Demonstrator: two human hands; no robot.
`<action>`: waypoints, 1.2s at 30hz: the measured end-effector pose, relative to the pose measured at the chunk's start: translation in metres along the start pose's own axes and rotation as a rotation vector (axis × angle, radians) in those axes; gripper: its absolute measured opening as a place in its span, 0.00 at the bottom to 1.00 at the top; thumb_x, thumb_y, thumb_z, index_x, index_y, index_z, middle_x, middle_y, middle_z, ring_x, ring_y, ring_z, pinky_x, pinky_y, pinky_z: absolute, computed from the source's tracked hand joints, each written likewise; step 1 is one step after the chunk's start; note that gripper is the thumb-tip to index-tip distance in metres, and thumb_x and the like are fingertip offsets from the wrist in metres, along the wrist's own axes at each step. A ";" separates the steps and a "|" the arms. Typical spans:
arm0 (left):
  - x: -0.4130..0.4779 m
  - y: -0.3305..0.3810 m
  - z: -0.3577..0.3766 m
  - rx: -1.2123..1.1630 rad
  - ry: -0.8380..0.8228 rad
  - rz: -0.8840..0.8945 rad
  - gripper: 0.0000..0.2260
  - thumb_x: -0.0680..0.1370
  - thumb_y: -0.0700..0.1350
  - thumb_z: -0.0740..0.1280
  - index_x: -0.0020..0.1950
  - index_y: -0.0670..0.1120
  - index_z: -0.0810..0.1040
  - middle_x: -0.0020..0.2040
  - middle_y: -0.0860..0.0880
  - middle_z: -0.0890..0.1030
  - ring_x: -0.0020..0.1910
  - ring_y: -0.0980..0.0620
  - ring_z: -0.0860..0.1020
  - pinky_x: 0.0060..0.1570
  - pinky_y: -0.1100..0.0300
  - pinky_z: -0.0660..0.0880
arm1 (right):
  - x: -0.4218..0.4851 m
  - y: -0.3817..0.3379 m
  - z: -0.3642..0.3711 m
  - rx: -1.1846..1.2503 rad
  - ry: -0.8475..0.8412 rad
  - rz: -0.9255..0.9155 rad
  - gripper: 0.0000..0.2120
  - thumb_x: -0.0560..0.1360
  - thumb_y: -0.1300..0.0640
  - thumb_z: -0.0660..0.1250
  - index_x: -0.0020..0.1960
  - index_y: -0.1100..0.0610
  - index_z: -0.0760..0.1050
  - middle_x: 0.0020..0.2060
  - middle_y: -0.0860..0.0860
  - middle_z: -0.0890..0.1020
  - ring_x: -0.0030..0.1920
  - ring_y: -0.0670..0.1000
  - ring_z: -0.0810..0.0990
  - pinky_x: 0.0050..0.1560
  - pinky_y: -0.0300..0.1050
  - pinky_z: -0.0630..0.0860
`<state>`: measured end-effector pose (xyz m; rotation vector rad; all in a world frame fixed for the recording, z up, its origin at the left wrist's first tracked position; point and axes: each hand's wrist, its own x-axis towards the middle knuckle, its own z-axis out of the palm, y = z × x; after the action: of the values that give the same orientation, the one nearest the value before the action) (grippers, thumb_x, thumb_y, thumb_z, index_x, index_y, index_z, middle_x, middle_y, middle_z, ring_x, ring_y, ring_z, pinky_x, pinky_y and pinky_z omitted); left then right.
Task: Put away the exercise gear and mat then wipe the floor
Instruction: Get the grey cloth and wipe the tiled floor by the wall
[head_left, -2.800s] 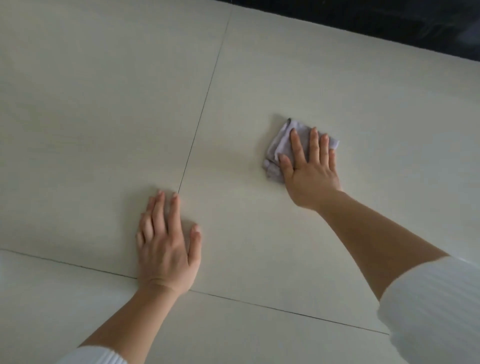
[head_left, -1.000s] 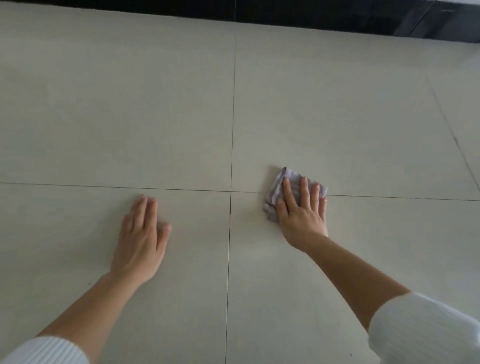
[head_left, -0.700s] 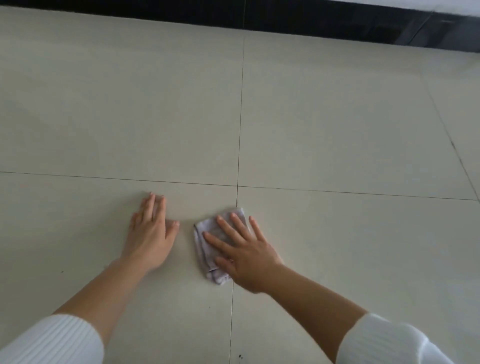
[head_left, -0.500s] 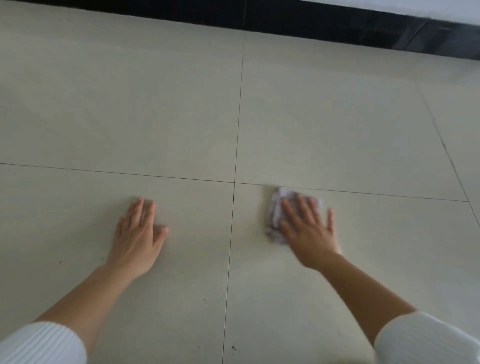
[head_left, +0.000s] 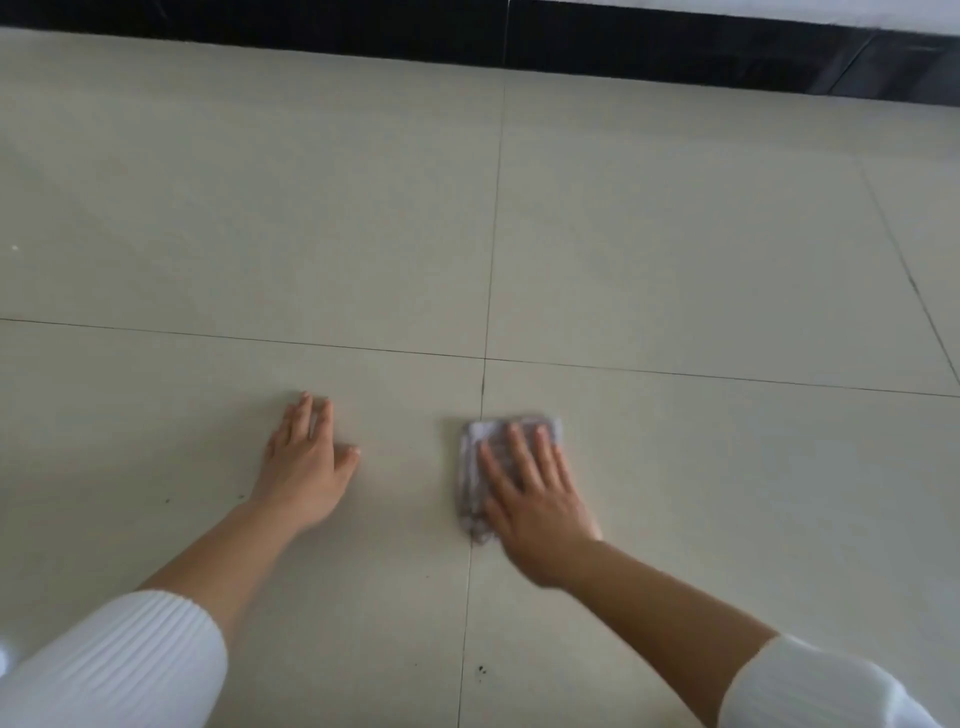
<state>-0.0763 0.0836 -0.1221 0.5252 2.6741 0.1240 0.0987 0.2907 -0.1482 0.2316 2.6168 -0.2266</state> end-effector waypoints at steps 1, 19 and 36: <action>-0.001 0.000 -0.002 0.003 -0.003 0.000 0.32 0.80 0.55 0.57 0.77 0.43 0.48 0.78 0.42 0.45 0.77 0.44 0.46 0.74 0.52 0.48 | -0.008 -0.021 -0.003 -0.005 0.036 -0.103 0.30 0.78 0.42 0.36 0.78 0.52 0.48 0.76 0.63 0.51 0.74 0.71 0.45 0.72 0.68 0.50; -0.010 -0.026 -0.007 -0.127 0.061 -0.079 0.38 0.74 0.64 0.62 0.77 0.50 0.52 0.77 0.40 0.49 0.76 0.42 0.47 0.74 0.52 0.49 | 0.099 -0.003 -0.093 0.072 -0.001 0.178 0.30 0.81 0.43 0.42 0.76 0.50 0.29 0.74 0.58 0.30 0.73 0.64 0.30 0.74 0.59 0.34; 0.004 -0.019 -0.013 0.050 0.147 -0.129 0.21 0.80 0.51 0.56 0.73 0.49 0.66 0.71 0.42 0.68 0.74 0.45 0.61 0.60 0.51 0.71 | 0.092 -0.024 -0.067 -0.097 0.125 -0.223 0.34 0.76 0.35 0.27 0.77 0.47 0.45 0.77 0.55 0.52 0.76 0.59 0.50 0.75 0.50 0.43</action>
<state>-0.0919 0.0673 -0.1147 0.3703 2.8519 0.0602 -0.0164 0.2918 -0.1335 -0.0834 2.7689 -0.1645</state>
